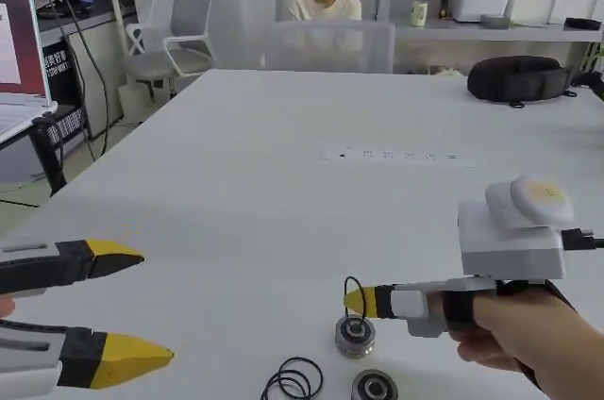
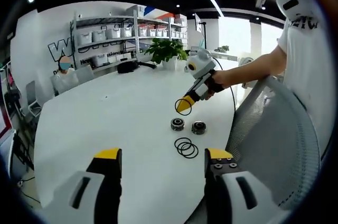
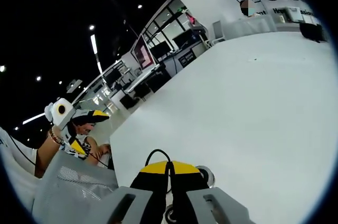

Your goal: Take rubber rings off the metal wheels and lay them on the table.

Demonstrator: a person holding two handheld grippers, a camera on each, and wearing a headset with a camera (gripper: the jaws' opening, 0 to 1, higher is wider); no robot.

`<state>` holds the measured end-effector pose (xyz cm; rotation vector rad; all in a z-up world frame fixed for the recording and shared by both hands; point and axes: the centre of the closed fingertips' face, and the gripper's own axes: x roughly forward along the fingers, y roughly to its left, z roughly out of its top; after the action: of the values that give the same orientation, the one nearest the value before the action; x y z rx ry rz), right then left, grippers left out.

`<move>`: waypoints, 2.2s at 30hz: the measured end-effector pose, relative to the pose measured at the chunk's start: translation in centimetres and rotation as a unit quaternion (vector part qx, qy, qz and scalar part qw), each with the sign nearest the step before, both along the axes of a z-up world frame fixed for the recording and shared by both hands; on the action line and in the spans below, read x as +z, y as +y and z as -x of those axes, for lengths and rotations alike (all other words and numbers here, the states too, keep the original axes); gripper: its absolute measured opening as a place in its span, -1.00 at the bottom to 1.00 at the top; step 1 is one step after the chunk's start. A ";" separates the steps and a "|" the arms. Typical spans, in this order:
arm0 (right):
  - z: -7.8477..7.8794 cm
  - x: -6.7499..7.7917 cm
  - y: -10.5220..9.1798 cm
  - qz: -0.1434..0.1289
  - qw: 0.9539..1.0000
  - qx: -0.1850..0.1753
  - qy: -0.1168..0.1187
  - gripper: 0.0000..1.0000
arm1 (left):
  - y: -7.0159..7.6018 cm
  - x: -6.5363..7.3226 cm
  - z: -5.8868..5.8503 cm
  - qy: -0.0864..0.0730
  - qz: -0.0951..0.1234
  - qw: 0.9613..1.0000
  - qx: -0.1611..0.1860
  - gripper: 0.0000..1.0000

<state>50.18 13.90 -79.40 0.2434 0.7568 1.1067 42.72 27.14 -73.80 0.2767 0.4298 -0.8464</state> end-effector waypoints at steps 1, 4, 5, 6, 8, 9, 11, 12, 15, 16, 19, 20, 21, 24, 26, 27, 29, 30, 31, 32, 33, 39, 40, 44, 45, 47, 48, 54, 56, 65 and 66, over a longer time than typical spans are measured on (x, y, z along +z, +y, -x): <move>0.1 0.0 0.1 0.002 1.000 0.004 0.000 -1.00 | 0.1 -0.4 0.2 0.005 0.003 1.000 0.003 0.23; 0.7 -0.3 0.6 0.010 1.000 0.021 -0.003 -1.00 | 0.1 -1.1 0.4 0.017 0.023 0.999 0.017 0.22; 1.0 -0.6 0.9 0.016 0.999 0.030 -0.006 -1.00 | 0.1 -1.4 0.4 0.021 0.027 0.999 0.020 0.23; 1.2 -0.7 1.0 0.020 0.999 0.037 -0.008 -1.00 | 0.0 -1.8 0.5 0.025 0.028 0.999 0.022 0.23; 1.7 -1.2 1.2 0.034 0.998 0.051 -0.017 -1.00 | -0.1 -2.3 0.7 0.030 0.028 0.999 0.024 0.23; 1.9 -1.6 1.3 0.045 0.997 0.059 -0.025 -1.00 | -0.2 -2.4 0.8 0.032 0.030 0.999 0.024 0.23; 2.3 -2.1 1.5 0.059 0.995 0.073 -0.033 -1.00 | -0.4 -2.7 0.9 0.040 0.038 0.998 0.027 0.23; 2.4 -2.3 1.6 0.064 0.994 0.077 -0.036 -1.00 | -0.6 -2.9 1.1 0.042 0.039 0.998 0.026 0.23; 3.0 -2.8 2.0 0.067 0.993 0.089 -0.034 -1.00 | -0.8 -3.3 1.4 0.048 0.036 0.998 0.022 0.23; 3.2 -3.0 2.0 0.070 0.993 0.092 -0.033 -1.00 | -0.8 -3.5 1.5 0.050 0.036 0.998 0.022 0.24; 3.6 -3.3 2.3 0.078 0.991 0.103 -0.040 -1.00 | -0.9 -3.8 1.6 0.054 0.039 0.997 0.024 0.25; 3.7 -3.5 2.4 0.081 0.990 0.106 -0.042 -1.00 | -1.0 -3.9 1.7 0.056 0.040 0.997 0.024 0.25; 3.8 -3.6 2.4 0.083 0.990 0.109 -0.043 -1.00 | -1.0 -4.0 1.8 0.057 0.041 0.997 0.024 0.25; 4.0 -4.0 2.4 0.095 0.987 0.118 -0.052 -1.00 | -1.0 -4.1 1.9 0.059 0.040 0.997 0.025 0.25; 4.1 -4.1 2.4 0.098 0.986 0.120 -0.055 -1.00 | -1.0 -4.2 1.9 0.061 0.041 0.997 0.025 0.25; 4.1 -4.2 2.4 0.101 0.986 0.121 -0.057 -1.00 | -0.9 -4.3 2.0 0.061 0.041 0.997 0.025 0.25; 4.2 -4.3 2.5 0.102 0.985 0.124 -0.058 -1.00 | -0.9 -4.3 2.0 0.062 0.041 0.997 0.024 0.25; 4.3 -4.3 2.5 0.102 0.985 0.126 -0.058 -1.00 | -0.9 -4.3 2.0 0.062 0.041 0.997 0.024 0.25; 4.3 -4.3 2.5 0.103 0.985 0.127 -0.058 -1.00 | -0.9 -4.3 2.0 0.062 0.041 0.997 0.024 0.25; 4.3 -4.4 2.5 0.105 0.984 0.128 -0.059 -1.00 | -0.9 -4.4 2.0 0.063 0.041 0.997 0.024 0.25; 4.4 -4.4 2.6 0.107 0.984 0.130 -0.061 -1.00 | -0.8 -4.4 2.0 0.063 0.041 0.997 0.024 0.25; 4.6 -4.5 2.6 0.116 0.981 0.140 -0.072 -0.99 | -0.7 -4.3 2.0 0.061 0.042 0.997 0.026 0.25; 4.6 -4.5 2.6 0.116 0.981 0.140 -0.072 -0.99 | -0.8 -4.3 2.0 0.061 0.042 0.997 0.026 0.25; 4.4 -4.2 2.5 0.115 0.981 0.137 -0.077 -1.00 | -0.8 -4.5 2.0 0.062 0.041 0.997 0.025 0.25; 4.3 -4.1 2.5 0.115 0.981 0.136 -0.078 -1.00 | -0.9 -4.5 2.0 0.063 0.042 0.997 0.025 0.25; 4.1 -3.7 2.5 0.111 0.982 0.133 -0.081 -1.00 | -0.9 -4.5 1.9 0.062 0.043 0.997 0.025 0.25; 4.1 -3.6 2.5 0.110 0.982 0.132 -0.082 -1.00 | -0.9 -4.5 1.8 0.062 0.043 0.997 0.025 0.25; 4.3 -3.1 2.7 0.116 0.978 0.142 -0.096 -0.99 | -1.2 -4.6 1.8 0.060 0.045 0.997 0.018 0.25; 4.4 -2.9 2.6 0.120 0.977 0.146 -0.102 -0.98 | -1.3 -4.6 1.9 0.062 0.046 0.997 0.014 0.25; 5.1 -1.2 2.7 0.139 0.963 0.183 -0.143 -0.93 | -1.7 -4.7 2.0 0.065 0.050 0.997 0.006 0.25; 5.3 -1.0 2.6 0.139 0.961 0.188 -0.146 -0.93 | -1.7 -4.7 2.0 0.065 0.051 0.997 0.005 0.25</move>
<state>44.88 16.51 -80.35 -0.3106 0.6985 1.3397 40.73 25.39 -78.51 0.1257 0.5073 -0.8766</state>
